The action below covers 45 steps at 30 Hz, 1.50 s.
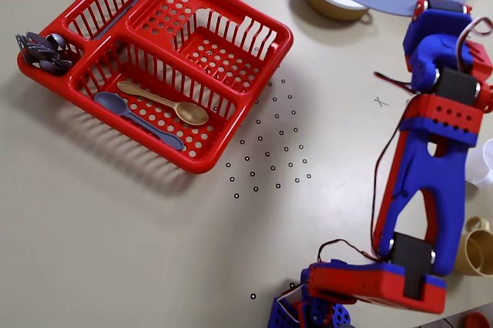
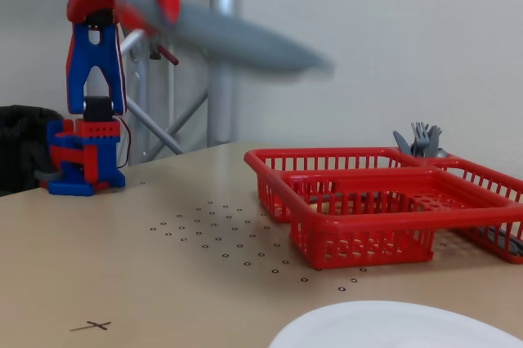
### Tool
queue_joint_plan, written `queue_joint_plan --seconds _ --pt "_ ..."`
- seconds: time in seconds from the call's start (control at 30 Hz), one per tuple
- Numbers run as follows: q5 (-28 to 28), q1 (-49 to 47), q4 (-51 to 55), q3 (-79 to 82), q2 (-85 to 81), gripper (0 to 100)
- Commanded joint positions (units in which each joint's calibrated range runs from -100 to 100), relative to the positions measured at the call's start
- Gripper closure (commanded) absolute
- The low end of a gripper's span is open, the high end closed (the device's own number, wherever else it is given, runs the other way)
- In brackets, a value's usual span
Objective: Grasp the plate, place it on the cross drawn on the table.
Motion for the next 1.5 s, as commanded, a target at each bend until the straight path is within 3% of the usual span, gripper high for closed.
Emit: queue_joint_plan --seconds 0.0,0.2,0.43,0.73,1.07,1.47 --pt "-0.5 2.9 -0.7 -1.7 -2.0 100" --pt "2.1 7.6 -2.4 7.0 1.5 100" --pt "5.0 11.3 -14.4 15.2 12.9 100" --pt "7.5 14.3 -20.0 11.9 23.4 100" --pt "13.4 15.0 -29.7 20.6 27.1 99" --pt "18.4 15.5 -37.9 32.4 26.8 78"
